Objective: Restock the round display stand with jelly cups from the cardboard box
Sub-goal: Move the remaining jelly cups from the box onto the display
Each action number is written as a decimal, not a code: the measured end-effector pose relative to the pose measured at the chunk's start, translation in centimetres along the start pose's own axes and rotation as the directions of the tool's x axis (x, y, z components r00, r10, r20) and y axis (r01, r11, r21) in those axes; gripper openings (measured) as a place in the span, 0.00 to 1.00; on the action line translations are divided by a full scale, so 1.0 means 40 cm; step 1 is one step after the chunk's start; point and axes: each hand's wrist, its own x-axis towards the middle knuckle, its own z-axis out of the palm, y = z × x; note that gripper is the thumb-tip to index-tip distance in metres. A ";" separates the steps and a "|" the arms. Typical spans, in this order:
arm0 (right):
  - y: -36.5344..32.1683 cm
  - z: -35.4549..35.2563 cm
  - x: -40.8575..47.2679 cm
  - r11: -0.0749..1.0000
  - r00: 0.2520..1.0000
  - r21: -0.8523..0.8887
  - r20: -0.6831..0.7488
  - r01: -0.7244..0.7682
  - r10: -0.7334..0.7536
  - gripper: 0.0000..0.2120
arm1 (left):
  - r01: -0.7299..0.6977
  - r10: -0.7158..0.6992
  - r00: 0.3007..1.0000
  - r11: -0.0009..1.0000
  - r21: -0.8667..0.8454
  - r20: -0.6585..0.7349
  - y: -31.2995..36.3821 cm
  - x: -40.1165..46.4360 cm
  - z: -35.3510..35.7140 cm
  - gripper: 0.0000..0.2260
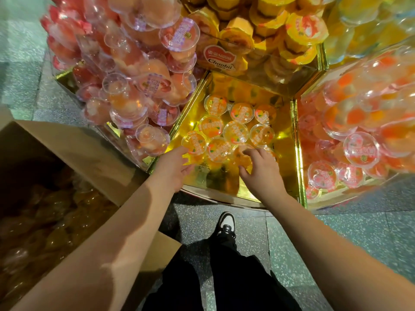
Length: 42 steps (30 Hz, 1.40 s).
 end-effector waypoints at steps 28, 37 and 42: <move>-1.012 0.642 -0.123 0.545 0.589 -0.396 0.773 0.739 -0.237 0.26 | 0.168 0.202 0.825 0.804 0.571 -0.528 -0.319 -0.180 -1.364 0.22; -1.036 0.901 -0.154 0.624 0.629 -0.400 0.752 0.671 -0.195 0.33 | 0.255 0.066 0.853 0.813 0.523 -0.518 -0.435 -0.012 -1.443 0.28; -1.047 0.990 -0.156 0.573 0.658 -0.490 0.743 0.657 -0.120 0.36 | 0.176 0.085 0.842 0.890 0.421 -0.533 -0.394 0.114 -1.427 0.31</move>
